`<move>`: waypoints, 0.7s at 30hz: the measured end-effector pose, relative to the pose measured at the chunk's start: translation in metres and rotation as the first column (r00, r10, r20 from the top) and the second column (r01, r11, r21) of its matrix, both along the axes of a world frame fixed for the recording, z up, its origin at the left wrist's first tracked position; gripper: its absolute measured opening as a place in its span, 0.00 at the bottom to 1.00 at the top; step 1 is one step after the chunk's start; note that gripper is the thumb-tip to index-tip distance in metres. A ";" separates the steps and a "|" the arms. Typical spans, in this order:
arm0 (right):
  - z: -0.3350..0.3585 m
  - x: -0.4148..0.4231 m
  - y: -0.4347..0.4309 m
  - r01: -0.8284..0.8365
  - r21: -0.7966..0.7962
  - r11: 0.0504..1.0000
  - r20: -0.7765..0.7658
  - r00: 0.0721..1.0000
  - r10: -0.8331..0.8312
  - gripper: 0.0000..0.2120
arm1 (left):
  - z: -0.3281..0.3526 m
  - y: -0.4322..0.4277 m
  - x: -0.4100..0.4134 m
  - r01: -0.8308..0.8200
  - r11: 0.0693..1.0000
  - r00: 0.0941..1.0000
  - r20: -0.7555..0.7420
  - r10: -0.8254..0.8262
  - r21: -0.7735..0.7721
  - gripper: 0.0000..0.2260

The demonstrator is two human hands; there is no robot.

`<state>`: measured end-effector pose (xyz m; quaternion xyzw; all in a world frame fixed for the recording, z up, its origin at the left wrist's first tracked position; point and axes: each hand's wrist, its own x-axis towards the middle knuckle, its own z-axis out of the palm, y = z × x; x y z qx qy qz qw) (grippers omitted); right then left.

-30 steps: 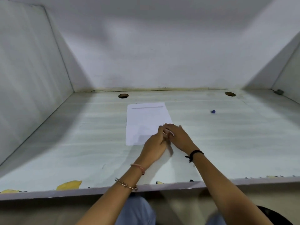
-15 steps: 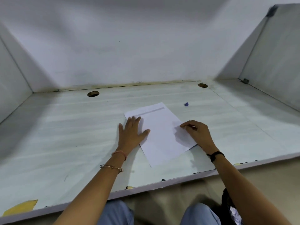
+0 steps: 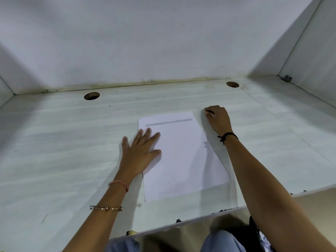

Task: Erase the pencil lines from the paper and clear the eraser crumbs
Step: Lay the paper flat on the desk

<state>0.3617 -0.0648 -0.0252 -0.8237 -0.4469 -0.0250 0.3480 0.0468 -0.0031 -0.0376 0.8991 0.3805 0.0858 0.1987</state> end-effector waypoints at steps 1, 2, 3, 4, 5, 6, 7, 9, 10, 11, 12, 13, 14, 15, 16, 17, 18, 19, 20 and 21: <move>0.001 -0.001 0.003 0.012 0.033 0.999 -0.025 1.000 -0.011 0.10 | 0.000 0.000 0.000 -0.004 1.000 1.000 0.010 0.004 0.000 0.25; 0.002 -0.002 0.004 0.017 0.065 0.998 -0.049 0.999 -0.014 0.09 | -0.001 0.000 0.000 -0.008 1.000 1.000 0.016 0.008 0.003 0.24; 0.003 -0.005 0.002 0.004 0.092 0.996 -0.069 0.998 0.002 0.09 | -0.001 0.000 0.000 -0.013 1.000 1.000 0.021 0.013 0.003 0.24; 0.003 -0.009 -0.001 -0.017 0.114 0.993 -0.092 0.995 0.027 0.09 | -0.001 0.001 0.000 -0.019 1.000 0.999 0.029 0.019 -0.001 0.24; 0.004 -0.013 -0.005 -0.045 0.141 0.989 -0.122 0.991 0.062 0.09 | -0.001 0.001 0.000 -0.025 1.000 0.999 0.041 0.025 -0.004 0.24; 0.005 -0.018 -0.010 -0.065 0.172 0.983 -0.173 0.980 0.095 0.09 | -0.001 0.001 0.000 -0.031 1.000 0.998 0.054 0.031 -0.004 0.24; 0.007 -0.024 -0.016 -0.078 0.203 0.976 -0.229 0.966 0.125 0.10 | -0.001 0.000 0.000 -0.036 0.999 0.997 0.065 0.037 -0.002 0.24; 0.006 -0.032 -0.027 -0.081 0.235 0.969 -0.294 0.944 0.150 0.10 | -0.001 -0.001 -0.001 -0.048 0.999 0.995 0.085 0.047 0.006 0.23; 0.005 -0.035 -0.031 -0.080 0.236 0.969 -0.300 0.942 0.151 0.09 | -0.001 -0.001 0.000 -0.054 0.999 0.994 0.098 0.053 0.006 0.23; 0.004 -0.039 -0.037 -0.083 0.232 0.969 -0.301 0.941 0.153 0.09 | 0.000 -0.002 -0.001 -0.058 0.998 0.992 0.111 0.057 0.004 0.23; 0.003 -0.042 -0.042 -0.085 0.227 0.970 -0.304 0.940 0.153 0.09 | 0.000 -0.002 -0.001 -0.059 0.998 0.991 0.120 0.059 0.001 0.23; 0.003 -0.046 -0.048 -0.089 0.225 0.970 -0.304 0.940 0.156 0.08 | 0.001 -0.002 -0.001 -0.058 0.998 0.991 0.123 0.058 -0.001 0.23; 0.002 -0.050 -0.053 -0.094 0.220 0.971 -0.301 0.940 0.160 0.09 | 0.001 -0.002 -0.001 -0.057 0.998 0.991 0.123 0.057 -0.003 0.23; 0.001 -0.053 -0.059 -0.101 0.215 0.971 -0.296 0.941 0.164 0.09 | 0.001 -0.002 -0.002 -0.058 0.998 0.991 0.124 0.058 -0.007 0.23; 0.000 -0.057 -0.065 -0.107 0.213 0.971 -0.288 0.943 0.167 0.09 | 0.000 -0.002 -0.002 -0.059 0.998 0.990 0.131 0.060 -0.011 0.23; -0.001 -0.061 -0.070 -0.109 0.217 0.970 -0.284 0.944 0.170 0.09 | 0.000 -0.001 -0.003 -0.059 0.998 0.988 0.141 0.060 -0.011 0.23; -0.001 -0.064 -0.076 -0.107 0.223 0.969 -0.282 0.944 0.169 0.09 | 0.000 -0.001 -0.004 -0.059 0.998 0.987 0.150 0.059 -0.010 0.23; -0.002 -0.067 -0.081 -0.104 0.230 0.968 -0.282 0.944 0.169 0.09 | 0.000 -0.001 -0.004 -0.059 0.998 0.986 0.157 0.060 -0.011 0.23; -0.002 -0.069 -0.086 -0.099 0.233 0.967 -0.279 0.946 0.164 0.09 | 0.000 -0.001 -0.004 -0.059 0.998 0.985 0.159 0.060 -0.012 0.23; -0.003 -0.071 -0.091 -0.094 0.232 0.968 -0.269 0.950 0.157 0.09 | 0.000 -0.002 -0.004 -0.058 0.998 0.985 0.160 0.058 -0.010 0.23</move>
